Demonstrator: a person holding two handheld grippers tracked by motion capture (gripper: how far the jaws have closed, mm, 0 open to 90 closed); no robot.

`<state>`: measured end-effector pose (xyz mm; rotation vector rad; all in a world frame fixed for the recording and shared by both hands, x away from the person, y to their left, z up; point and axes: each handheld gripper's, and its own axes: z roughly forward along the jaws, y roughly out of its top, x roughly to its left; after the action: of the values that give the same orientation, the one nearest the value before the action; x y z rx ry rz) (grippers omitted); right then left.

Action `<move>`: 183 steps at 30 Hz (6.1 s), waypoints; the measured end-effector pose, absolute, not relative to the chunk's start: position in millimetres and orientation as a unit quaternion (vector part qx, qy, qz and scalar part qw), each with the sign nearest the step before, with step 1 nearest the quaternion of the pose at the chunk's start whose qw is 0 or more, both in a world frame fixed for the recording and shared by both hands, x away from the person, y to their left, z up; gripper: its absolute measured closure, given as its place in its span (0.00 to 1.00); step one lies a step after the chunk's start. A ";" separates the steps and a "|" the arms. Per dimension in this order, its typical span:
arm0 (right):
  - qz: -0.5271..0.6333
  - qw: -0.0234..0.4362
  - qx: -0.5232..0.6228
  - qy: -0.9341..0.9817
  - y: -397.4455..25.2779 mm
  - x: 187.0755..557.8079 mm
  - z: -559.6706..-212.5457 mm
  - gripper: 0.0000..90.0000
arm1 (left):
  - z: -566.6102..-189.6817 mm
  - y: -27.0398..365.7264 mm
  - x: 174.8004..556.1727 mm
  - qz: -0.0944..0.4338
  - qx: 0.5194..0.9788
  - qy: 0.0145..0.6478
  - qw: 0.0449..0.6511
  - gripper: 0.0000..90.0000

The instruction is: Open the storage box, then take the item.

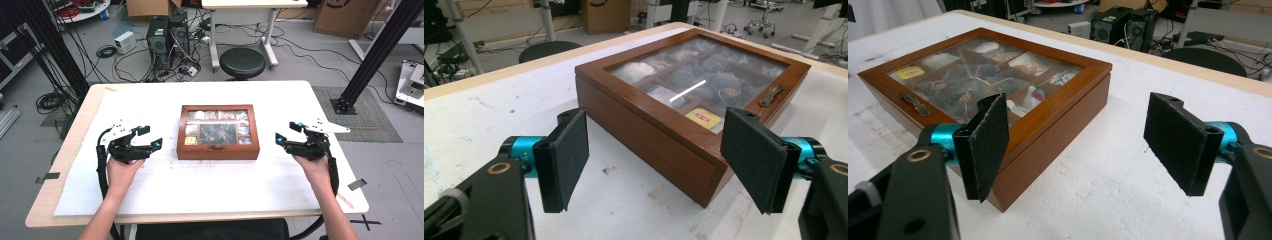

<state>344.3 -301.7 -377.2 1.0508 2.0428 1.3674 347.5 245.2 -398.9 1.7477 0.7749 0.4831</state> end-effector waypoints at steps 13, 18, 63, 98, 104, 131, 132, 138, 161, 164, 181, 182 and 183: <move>0.489 0.233 0.389 0.745 -303.2 345.7 -377.6 0.28 | -398.1 243.4 348.5 0.230 0.756 0.320 0.522 0.30; 0.488 0.233 0.391 0.745 -303.9 346.2 -378.4 0.27 | -398.0 243.4 348.0 0.229 0.756 0.321 0.522 0.30; 0.493 0.237 0.399 0.736 -297.3 358.2 -376.6 0.27 | -404.3 250.5 335.3 0.243 0.759 0.323 0.511 0.30; 0.511 0.246 0.406 0.716 -316.1 347.9 -381.3 0.25 | -401.4 245.9 344.0 0.231 0.753 0.325 0.523 0.30; 0.510 0.245 0.408 0.717 -316.5 348.4 -381.9 0.25 | -401.8 244.4 344.4 0.227 0.755 0.325 0.522 0.30; 0.499 0.242 0.403 0.728 -310.6 350.0 -383.7 0.25 | -407.7 220.2 350.9 0.179 0.777 0.312 0.516 0.30; 0.499 0.243 0.403 0.728 -310.6 350.0 -383.8 0.25 | -409.0 216.4 353.0 0.172 0.781 0.311 0.514 0.30; 0.499 0.243 0.404 0.728 -310.8 349.8 -384.0 0.25 | -412.6 205.7 356.7 0.156 0.791 0.306 0.506 0.30; 0.498 0.241 0.402 0.730 -309.5 349.9 -384.6 0.25 | -427.8 177.0 367.3 0.113 0.830 0.303 0.454 0.35; 0.497 0.243 0.401 0.731 -309.3 350.0 -384.7 0.25 | -427.2 176.5 367.1 0.113 0.831 0.304 0.452 0.36; 0.496 0.240 0.400 0.732 -306.8 351.2 -385.4 0.25 | -420.6 175.8 362.6 0.128 0.826 0.305 0.457 0.39; 0.496 0.240 0.400 0.732 -306.8 351.3 -385.4 0.25 | -419.8 175.7 361.8 0.134 0.825 0.302 0.459 0.39; 0.496 0.240 0.399 0.733 -306.9 351.6 -385.5 0.25 | -418.5 176.3 360.7 0.139 0.822 0.299 0.464 0.40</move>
<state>351.6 -306.9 -385.5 1.0927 2.0047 1.3575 360.7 176.3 -418.5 2.0197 0.7350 0.3426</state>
